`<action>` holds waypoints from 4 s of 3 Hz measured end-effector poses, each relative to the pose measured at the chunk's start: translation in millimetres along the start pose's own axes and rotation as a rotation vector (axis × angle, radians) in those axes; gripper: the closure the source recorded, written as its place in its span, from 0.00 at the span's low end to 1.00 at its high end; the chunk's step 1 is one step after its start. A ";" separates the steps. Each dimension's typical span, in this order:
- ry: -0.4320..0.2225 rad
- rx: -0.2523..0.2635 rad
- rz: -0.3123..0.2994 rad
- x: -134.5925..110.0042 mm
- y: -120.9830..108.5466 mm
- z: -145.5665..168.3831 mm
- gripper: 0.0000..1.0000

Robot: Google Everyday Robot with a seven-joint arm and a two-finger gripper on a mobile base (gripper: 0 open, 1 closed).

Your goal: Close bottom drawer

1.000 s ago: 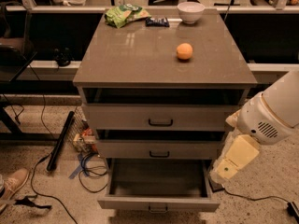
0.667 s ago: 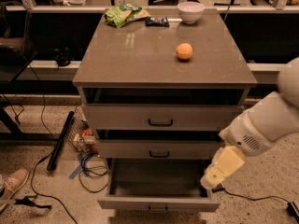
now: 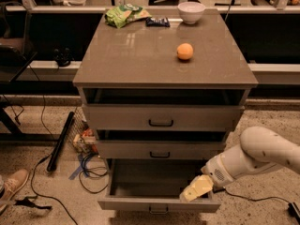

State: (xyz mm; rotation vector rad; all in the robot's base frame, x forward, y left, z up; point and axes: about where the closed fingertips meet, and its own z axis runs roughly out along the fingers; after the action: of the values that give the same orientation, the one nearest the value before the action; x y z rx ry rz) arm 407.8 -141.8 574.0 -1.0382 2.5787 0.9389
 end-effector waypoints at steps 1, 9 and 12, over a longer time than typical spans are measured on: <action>-0.054 -0.073 0.053 13.4 -34.4 58.1 0.00; -0.052 -0.068 0.544 161.3 -217.6 346.4 1.00; -0.111 0.053 0.500 146.6 -255.3 329.5 1.00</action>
Offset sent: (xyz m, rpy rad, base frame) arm 0.0104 0.0090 -0.0590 0.0772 0.0368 -0.0338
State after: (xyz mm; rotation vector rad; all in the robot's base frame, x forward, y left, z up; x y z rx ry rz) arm 460.4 -155.3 135.5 -0.3109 2.7994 0.9870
